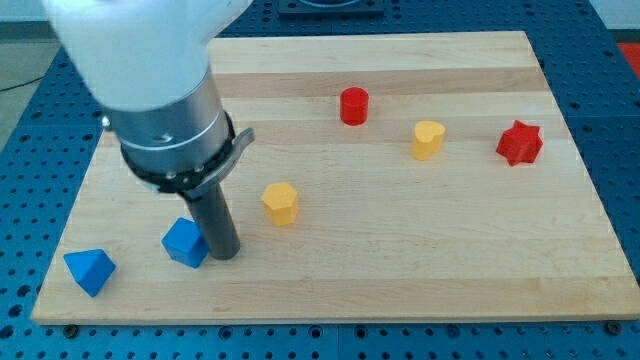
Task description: Drag the yellow hexagon to the top right of the board
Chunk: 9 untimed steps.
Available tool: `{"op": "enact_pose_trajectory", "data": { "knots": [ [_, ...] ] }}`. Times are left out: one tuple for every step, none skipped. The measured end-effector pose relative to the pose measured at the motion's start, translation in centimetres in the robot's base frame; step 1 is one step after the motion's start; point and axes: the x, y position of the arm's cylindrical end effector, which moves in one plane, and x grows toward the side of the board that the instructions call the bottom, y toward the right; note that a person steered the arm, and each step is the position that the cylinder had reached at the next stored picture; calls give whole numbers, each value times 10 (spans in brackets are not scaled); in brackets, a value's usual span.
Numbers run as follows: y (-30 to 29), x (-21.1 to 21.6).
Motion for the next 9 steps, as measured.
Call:
{"op": "enact_pose_trajectory", "data": {
  "knots": [
    [-30,1],
    [-55,14],
    [-63,17],
    [-50,2],
    [-53,-22],
    [-76,-15],
    [-79,-8],
    [-68,-9],
    [-35,-19]
  ]
}}
